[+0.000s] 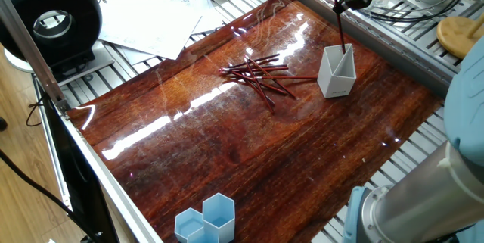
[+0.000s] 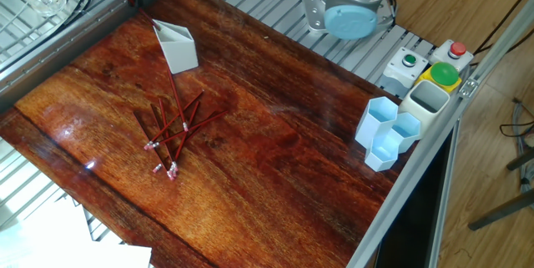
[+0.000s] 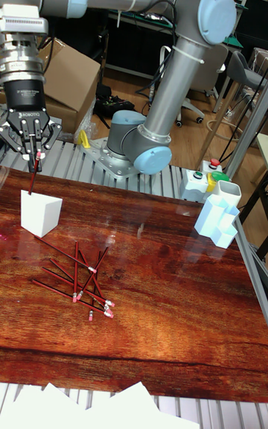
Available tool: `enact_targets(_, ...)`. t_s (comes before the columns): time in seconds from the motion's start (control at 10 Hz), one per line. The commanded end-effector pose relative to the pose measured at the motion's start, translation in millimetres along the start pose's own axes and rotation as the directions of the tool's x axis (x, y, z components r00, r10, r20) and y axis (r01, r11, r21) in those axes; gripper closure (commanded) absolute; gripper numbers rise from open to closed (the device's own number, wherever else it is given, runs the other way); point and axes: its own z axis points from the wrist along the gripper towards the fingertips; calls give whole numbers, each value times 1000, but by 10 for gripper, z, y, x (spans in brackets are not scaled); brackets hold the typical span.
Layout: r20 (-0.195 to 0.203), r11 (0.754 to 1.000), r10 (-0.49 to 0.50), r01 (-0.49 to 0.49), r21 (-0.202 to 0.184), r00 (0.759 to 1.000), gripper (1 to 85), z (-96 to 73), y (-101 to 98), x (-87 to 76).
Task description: Put the pen into the pen holder
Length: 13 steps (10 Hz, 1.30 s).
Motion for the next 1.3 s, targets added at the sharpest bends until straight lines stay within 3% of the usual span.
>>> enact_targets(0.0,43,1000,26,-27,14,999,847,10,-28,-78)
enact_targets(0.2,68,999,43,-45,16,997,847,35,-16,-135)
enact_targets(0.5,56,997,69,-70,12,996,840,71,31,-93)
enact_targets(0.6,23,998,50,-51,28,998,767,86,17,-2)
enact_targets(1.2,2,999,39,-39,14,999,560,98,75,51)
